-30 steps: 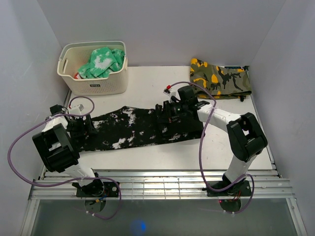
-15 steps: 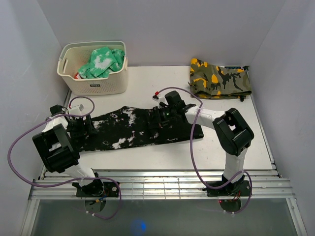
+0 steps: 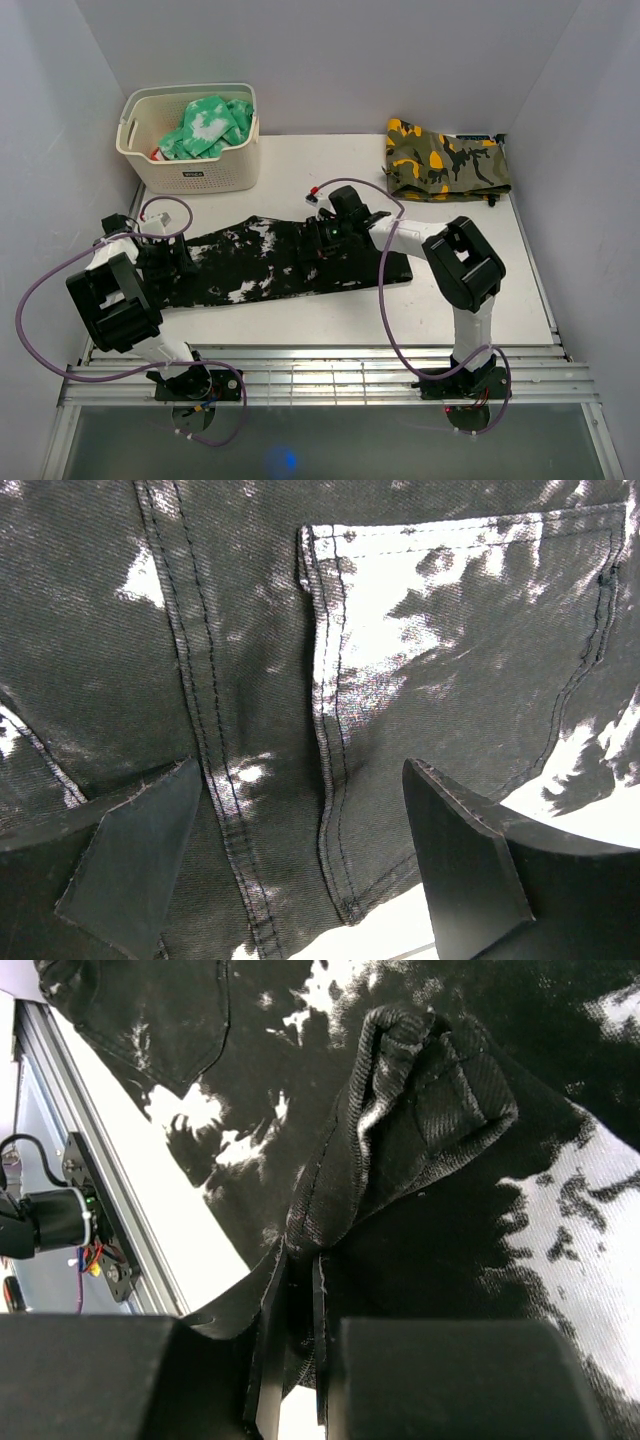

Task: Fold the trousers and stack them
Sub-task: Fold the trousers

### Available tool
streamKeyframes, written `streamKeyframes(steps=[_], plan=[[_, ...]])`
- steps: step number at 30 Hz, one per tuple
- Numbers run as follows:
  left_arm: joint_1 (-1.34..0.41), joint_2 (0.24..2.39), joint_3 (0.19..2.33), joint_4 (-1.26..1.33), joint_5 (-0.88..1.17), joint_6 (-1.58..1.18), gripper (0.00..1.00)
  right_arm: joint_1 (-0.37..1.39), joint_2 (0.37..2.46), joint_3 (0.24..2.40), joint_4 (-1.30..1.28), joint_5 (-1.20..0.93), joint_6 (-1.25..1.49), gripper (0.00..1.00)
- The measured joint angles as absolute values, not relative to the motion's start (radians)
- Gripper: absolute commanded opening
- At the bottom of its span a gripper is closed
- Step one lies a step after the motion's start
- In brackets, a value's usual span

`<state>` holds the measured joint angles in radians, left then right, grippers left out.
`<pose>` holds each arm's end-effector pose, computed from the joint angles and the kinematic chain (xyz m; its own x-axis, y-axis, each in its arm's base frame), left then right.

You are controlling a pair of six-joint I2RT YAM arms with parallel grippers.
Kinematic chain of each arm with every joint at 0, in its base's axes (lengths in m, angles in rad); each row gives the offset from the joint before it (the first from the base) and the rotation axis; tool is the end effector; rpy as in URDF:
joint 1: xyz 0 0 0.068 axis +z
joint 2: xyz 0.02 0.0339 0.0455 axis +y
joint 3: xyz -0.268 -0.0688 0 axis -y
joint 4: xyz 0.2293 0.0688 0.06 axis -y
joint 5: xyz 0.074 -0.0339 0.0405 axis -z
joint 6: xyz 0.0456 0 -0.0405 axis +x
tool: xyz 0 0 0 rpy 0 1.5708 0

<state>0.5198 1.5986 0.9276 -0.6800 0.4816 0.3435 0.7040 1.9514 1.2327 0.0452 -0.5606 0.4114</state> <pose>0.2442 0.1154 0.1742 -0.9163 -0.1805 -0.3575 -0.0467 0.9348 -0.3522 0.3042 0.2901 0.1863 -0.7817 -0.2194 -0.5838 -0.6027 0.5066 0.6165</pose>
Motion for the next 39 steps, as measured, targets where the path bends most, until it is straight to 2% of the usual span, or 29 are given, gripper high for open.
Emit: streamKeyframes(steps=[3,4,5,6,8,11,14,15,21,24,27,32,37,39], plan=[[0.52,1.594,0.924,-0.677,0.482,0.347,0.95,0.71,1.967,1.235,0.052,-0.56,0.412,0.09],[0.52,1.594,0.923,-0.677,0.482,0.347,0.95,0.713,1.97,1.235,0.052,-0.56,0.412,0.18],[0.52,1.594,0.923,-0.677,0.482,0.348,0.97,0.717,1.971,1.235,0.052,-0.561,0.413,0.32],[0.52,1.593,0.923,-0.678,0.484,0.35,0.98,0.721,1.971,1.235,0.053,-0.564,0.417,0.62],[0.519,1.59,0.923,-0.682,0.491,0.355,0.98,0.73,1.971,1.236,0.057,-0.582,0.417,0.94],[0.52,1.581,0.925,-0.696,0.51,0.375,0.98,0.739,1.971,1.251,0.045,-0.599,0.381,0.93],[0.52,1.556,0.93,-0.729,0.542,0.406,0.98,0.731,1.948,1.276,-0.001,-0.614,0.327,1.0],[0.52,1.54,0.939,-0.746,0.557,0.414,0.98,0.722,1.93,1.276,-0.014,-0.624,0.31,0.91],[0.516,1.419,1.042,-0.825,0.702,0.456,0.98,0.544,1.755,1.238,-0.1,-0.773,0.156,0.56],[0.494,1.4,1.066,-0.851,0.79,0.464,0.96,0.431,1.71,1.159,-0.138,-0.857,0.068,0.48],[0.447,1.417,1.063,-0.88,0.862,0.463,0.94,0.336,1.737,1.052,-0.181,-0.918,0.015,0.41],[0.323,1.427,1.042,-0.844,0.921,0.407,0.93,0.234,1.893,0.925,-0.2,-0.968,0.008,0.32],[0.097,1.442,1.018,-0.698,0.962,0.271,0.9,0.186,1.899,0.811,-0.107,-1.066,0.098,0.32],[-0.015,1.48,1.018,-0.62,0.987,0.204,0.89,0.179,1.879,0.774,-0.096,-1.075,0.112,0.35]])
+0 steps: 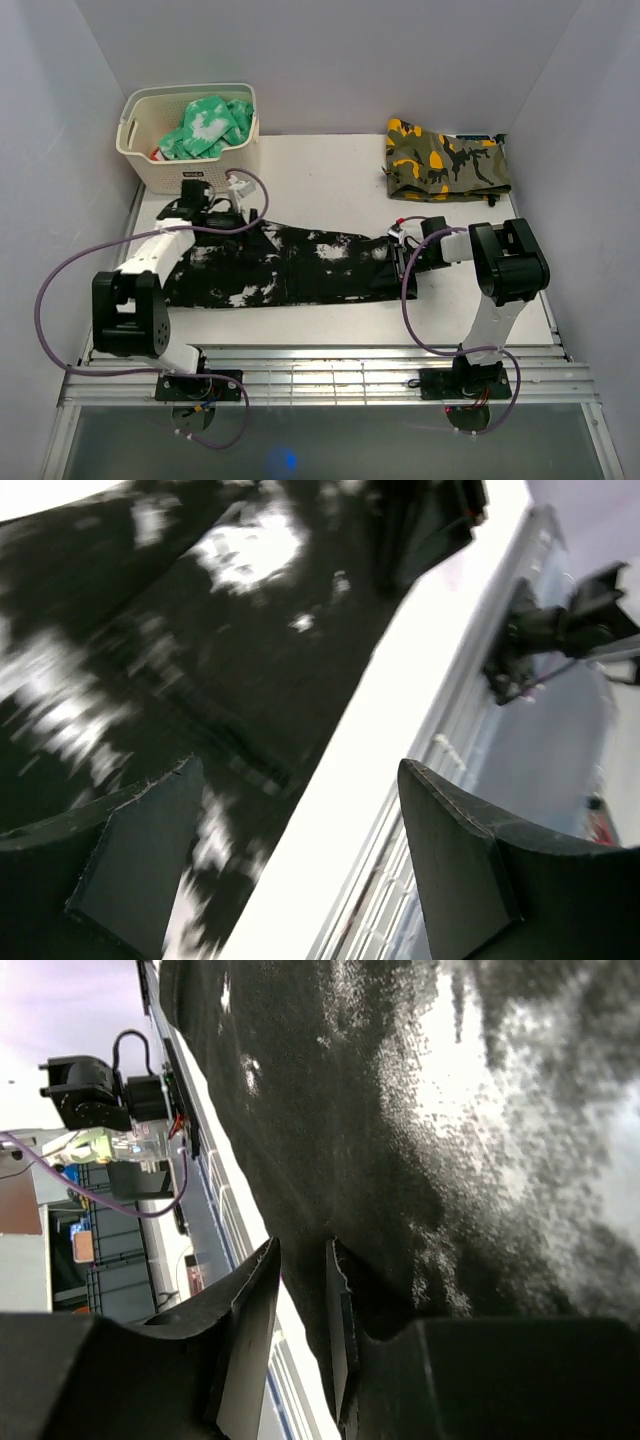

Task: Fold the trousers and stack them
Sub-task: Fold the trousers

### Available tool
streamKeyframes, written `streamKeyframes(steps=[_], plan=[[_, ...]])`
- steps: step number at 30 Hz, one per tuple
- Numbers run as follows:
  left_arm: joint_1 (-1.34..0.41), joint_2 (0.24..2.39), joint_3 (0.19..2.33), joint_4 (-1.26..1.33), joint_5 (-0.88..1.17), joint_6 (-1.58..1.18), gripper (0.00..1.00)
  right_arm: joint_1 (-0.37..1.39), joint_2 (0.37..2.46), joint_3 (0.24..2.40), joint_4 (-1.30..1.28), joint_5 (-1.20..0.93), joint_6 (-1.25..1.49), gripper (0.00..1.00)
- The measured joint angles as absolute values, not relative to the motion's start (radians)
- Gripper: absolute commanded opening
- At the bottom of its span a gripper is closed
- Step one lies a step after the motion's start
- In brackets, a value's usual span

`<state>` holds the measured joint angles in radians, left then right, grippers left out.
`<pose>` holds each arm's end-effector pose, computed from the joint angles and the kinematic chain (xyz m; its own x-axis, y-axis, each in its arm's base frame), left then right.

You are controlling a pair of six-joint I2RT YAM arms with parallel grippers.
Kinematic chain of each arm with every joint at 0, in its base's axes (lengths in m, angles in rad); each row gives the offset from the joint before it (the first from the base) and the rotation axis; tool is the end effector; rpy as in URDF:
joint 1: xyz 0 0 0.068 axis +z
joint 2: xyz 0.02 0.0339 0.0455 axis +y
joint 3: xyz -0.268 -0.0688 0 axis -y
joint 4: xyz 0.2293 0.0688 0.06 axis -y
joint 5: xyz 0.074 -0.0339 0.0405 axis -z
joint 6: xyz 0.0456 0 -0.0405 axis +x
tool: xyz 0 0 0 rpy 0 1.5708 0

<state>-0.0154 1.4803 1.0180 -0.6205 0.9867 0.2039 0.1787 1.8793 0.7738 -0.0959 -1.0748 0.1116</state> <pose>0.2736 -0.0423 0.2443 -0.7840 0.1238 -0.6083 0.5701 0.5313 -0.6266 0.2806 0.0914 0.1016 -0.9562 -0.1189 -0.2675 -0.2924 0.4278 0.8553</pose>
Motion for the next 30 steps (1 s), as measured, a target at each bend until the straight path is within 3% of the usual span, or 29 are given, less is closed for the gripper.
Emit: streamKeyframes(steps=[7,11,17,20,22,23,25,30], plan=[[-0.268,1.735,1.015,-0.314,1.074,-0.072,0.79,0.157,1.776,0.754,-0.149,-1.04,0.089,0.35],[-0.325,1.864,1.02,-0.222,1.074,-0.153,0.68,0.099,1.721,0.764,-0.191,-1.016,0.043,0.32],[-0.333,2.033,1.131,-0.216,1.061,-0.227,0.65,-0.006,1.835,0.789,-0.33,-0.992,-0.03,0.25],[-0.336,2.07,1.212,-0.207,1.033,-0.232,0.65,-0.073,1.864,0.844,-0.427,-0.983,-0.043,0.31],[-0.337,2.088,1.25,-0.194,1.019,-0.236,0.66,-0.117,1.866,0.896,-0.487,-0.955,-0.066,0.41],[-0.337,2.091,1.263,-0.189,1.01,-0.237,0.7,-0.14,1.862,0.924,-0.509,-0.946,-0.081,0.53],[-0.337,2.09,1.27,-0.183,1.003,-0.234,0.73,-0.187,1.84,0.966,-0.54,-0.927,-0.107,0.63],[-0.337,2.055,1.272,-0.192,0.979,-0.215,0.86,-0.287,1.683,0.994,-0.576,-0.822,-0.152,0.67]])
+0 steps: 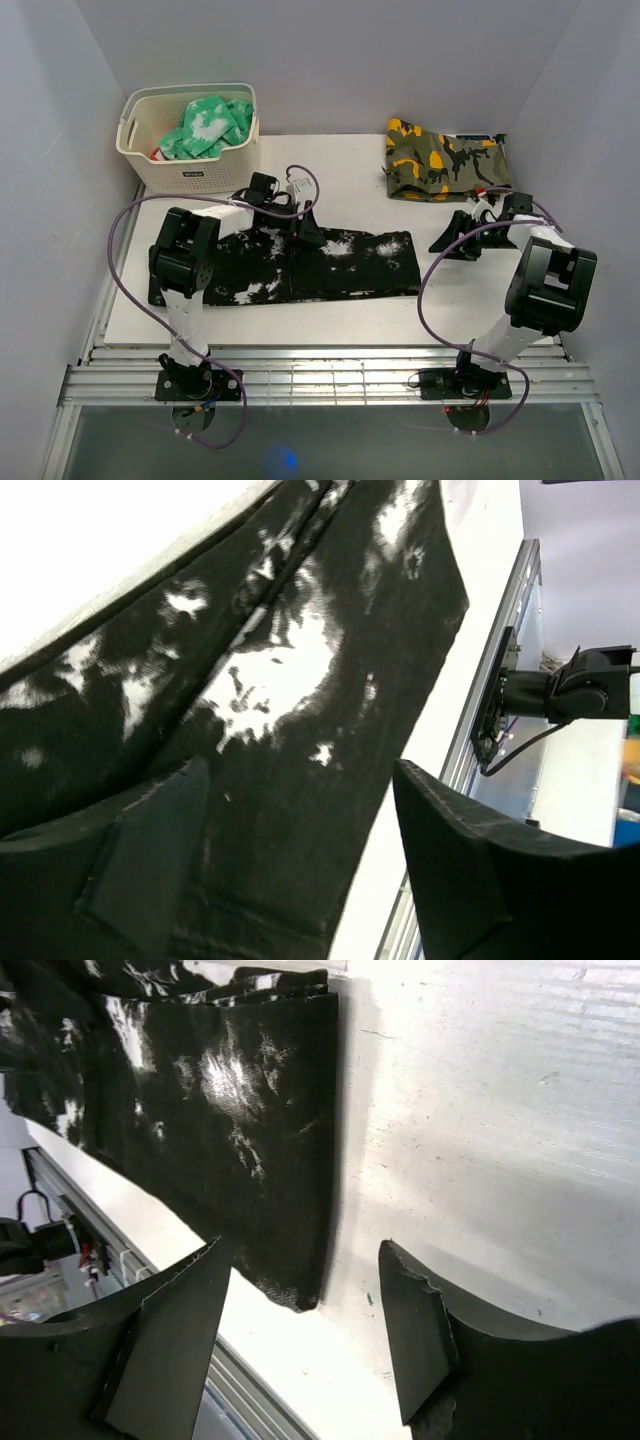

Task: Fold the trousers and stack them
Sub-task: Fold the trousers

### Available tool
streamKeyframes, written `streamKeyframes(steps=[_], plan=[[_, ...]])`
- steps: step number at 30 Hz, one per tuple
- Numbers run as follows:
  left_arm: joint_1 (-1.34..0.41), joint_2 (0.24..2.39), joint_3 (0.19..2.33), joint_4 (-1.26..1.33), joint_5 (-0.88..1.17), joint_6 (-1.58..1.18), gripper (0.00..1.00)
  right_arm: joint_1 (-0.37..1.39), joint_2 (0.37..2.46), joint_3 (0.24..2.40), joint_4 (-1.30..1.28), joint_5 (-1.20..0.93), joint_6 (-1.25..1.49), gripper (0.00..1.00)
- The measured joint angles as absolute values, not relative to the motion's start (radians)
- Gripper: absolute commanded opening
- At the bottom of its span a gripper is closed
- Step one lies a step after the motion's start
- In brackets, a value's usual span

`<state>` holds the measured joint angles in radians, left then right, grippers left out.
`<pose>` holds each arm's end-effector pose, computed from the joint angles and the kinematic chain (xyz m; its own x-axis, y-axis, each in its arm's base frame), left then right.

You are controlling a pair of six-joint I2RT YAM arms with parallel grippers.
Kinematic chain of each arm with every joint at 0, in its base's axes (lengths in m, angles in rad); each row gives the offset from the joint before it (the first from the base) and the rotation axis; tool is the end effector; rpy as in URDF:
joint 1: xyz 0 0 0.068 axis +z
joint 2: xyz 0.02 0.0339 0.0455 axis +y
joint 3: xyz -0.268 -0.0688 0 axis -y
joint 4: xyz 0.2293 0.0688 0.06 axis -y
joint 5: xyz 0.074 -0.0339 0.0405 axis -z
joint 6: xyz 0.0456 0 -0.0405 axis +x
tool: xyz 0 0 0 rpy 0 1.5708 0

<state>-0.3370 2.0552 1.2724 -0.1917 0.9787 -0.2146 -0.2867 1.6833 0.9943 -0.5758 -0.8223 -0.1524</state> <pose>0.3702 -0.1698 0.1492 -0.8959 0.1880 -0.4025 0.4437 0.4223 -0.7904 0.2942 -0.0519 0.1802 -0.9011 0.1580 -0.4038 -0.1579 0.7478 0.6448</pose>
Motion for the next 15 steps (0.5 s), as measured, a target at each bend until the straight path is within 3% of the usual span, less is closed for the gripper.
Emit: streamKeyframes(steps=[7,15], plan=[[-0.248,1.838,1.261,-0.287,0.957,-0.183,0.95,-0.245,1.744,0.985,-0.57,-0.749,-0.187,0.65],[0.237,1.631,1.233,-0.507,0.979,-0.06,0.98,-0.144,1.793,0.97,-0.529,-0.772,-0.174,0.57]])
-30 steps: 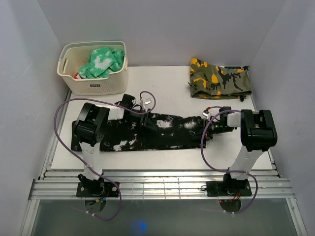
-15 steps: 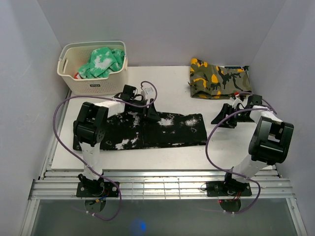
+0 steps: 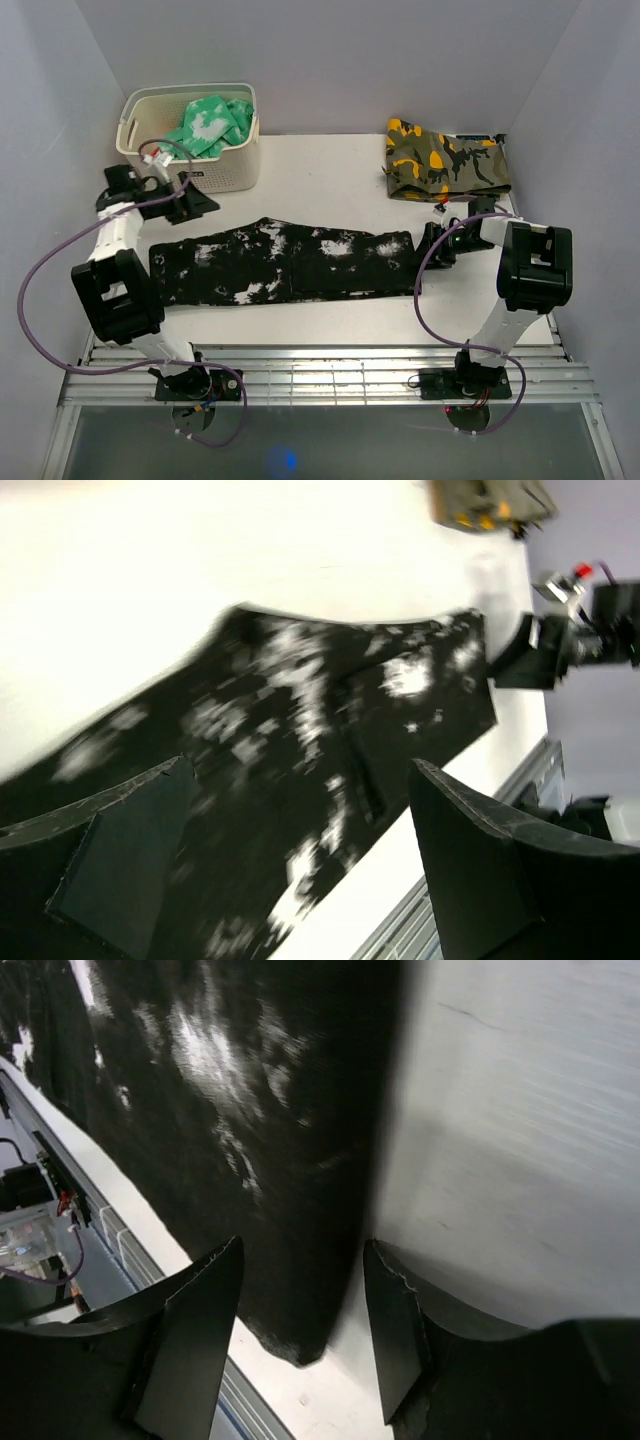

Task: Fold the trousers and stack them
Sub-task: Fold the trousers

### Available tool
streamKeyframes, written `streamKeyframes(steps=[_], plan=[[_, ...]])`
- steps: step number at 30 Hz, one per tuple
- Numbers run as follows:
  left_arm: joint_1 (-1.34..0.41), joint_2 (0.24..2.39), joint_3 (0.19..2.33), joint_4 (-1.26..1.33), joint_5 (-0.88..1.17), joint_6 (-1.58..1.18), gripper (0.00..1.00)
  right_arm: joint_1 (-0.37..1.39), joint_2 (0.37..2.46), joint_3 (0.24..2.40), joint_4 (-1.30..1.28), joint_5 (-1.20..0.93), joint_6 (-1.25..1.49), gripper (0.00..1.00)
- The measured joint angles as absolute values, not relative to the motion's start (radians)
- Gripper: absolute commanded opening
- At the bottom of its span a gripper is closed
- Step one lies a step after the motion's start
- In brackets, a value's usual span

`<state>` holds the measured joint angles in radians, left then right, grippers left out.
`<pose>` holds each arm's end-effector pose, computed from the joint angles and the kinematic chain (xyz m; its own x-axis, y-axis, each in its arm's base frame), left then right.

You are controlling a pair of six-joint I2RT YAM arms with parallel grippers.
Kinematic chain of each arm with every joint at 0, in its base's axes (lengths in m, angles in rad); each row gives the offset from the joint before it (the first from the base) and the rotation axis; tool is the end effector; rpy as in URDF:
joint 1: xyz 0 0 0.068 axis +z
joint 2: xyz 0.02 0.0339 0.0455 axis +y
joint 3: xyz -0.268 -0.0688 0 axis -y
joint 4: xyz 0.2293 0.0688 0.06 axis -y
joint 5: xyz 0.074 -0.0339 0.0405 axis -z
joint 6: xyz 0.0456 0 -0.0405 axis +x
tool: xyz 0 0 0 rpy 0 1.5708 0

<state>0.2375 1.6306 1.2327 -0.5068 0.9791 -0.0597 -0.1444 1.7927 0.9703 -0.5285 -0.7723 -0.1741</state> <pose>0.3317 0.0413 0.2693 -0.7847 -0.2242 -0.5779 0.3210 0.6506 -0.6883 0.3037 -0.0120 0.1436 -0.9429 0.0117 -0.3328 -0.2141 0.7440 0.6329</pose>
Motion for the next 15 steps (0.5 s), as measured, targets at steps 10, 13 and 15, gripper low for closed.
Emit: streamKeyframes(steps=[10,13,15], plan=[[0.823,1.798,1.336,-0.982,0.881,0.36,0.98,-0.088,1.808,0.961,-0.496,-0.717,-0.183,0.08],[0.868,1.839,1.33,-1.047,0.842,0.466,0.98,-0.106,1.807,0.962,-0.513,-0.712,-0.197,0.08],[0.874,1.84,1.3,-1.071,0.824,0.536,0.98,-0.128,1.805,0.971,-0.541,-0.706,-0.214,0.08]])
